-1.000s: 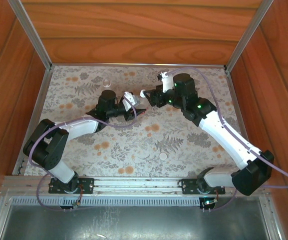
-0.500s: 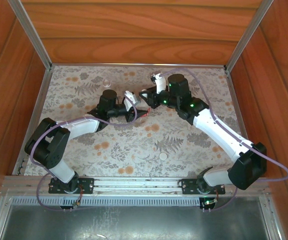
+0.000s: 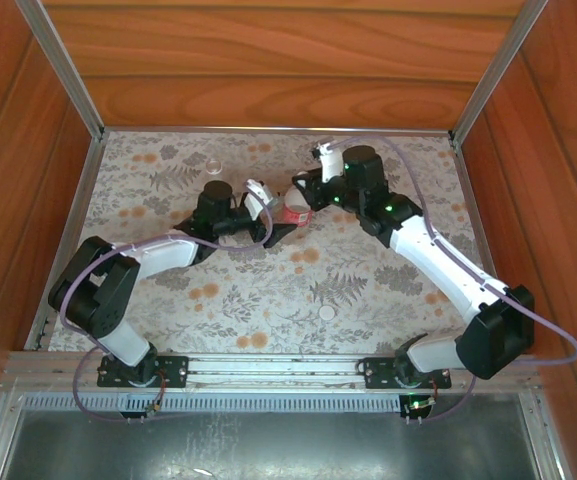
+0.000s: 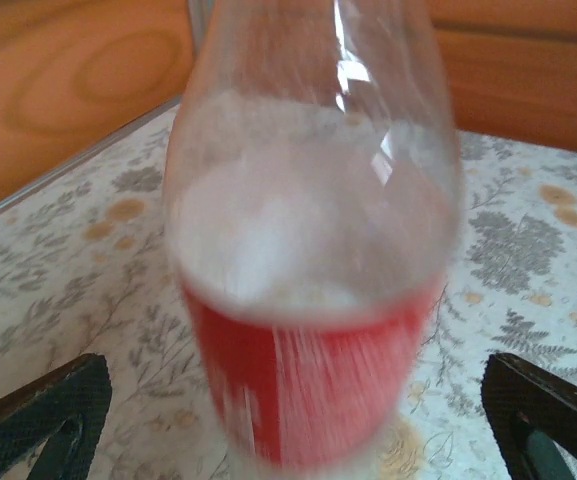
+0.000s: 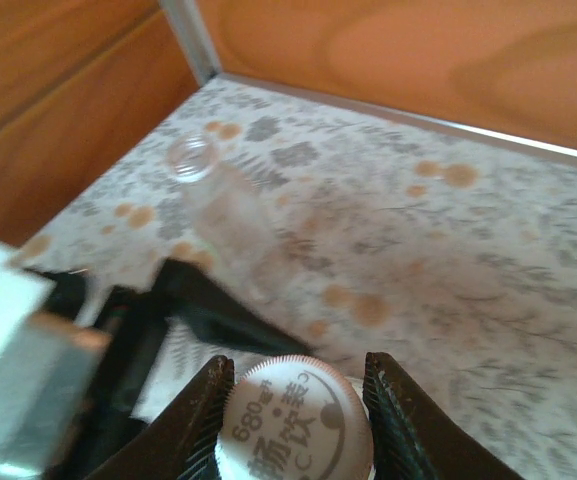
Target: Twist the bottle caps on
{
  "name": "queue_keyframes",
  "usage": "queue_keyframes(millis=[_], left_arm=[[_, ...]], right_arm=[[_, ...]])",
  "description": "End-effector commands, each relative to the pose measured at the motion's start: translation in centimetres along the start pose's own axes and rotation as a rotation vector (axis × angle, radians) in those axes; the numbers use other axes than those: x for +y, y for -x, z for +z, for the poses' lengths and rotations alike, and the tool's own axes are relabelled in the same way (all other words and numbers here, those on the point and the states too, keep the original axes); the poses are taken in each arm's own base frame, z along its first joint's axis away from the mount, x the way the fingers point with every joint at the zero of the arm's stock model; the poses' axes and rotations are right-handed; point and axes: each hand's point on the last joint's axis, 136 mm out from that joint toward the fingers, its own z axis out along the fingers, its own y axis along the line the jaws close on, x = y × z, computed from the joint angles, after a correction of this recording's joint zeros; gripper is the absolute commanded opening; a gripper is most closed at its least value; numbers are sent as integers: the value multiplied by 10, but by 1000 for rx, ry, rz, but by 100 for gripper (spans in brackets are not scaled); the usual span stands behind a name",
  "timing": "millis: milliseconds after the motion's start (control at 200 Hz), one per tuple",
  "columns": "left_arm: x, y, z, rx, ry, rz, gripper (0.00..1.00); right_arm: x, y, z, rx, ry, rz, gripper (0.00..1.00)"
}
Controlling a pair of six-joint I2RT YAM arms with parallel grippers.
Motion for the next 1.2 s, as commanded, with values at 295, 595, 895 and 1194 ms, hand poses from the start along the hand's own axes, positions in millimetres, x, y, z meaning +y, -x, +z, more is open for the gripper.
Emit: queue_keyframes(millis=[295,595,895,1194], left_arm=[[32,-15,-50,-22,259,-112,100],[46,-16,-67,-41,328,-144,100],[63,-7,-81,-75,375,-173,100],[88,-5,-101,-93,459,-181,100]], right_arm=[[-124,60,36,-118,-245,-75,7],[-170,52,75,-51,-235,-11,10],[-183,43,71,-34,-278,3,43],[-181,81,41,-77,-332,-83,83]])
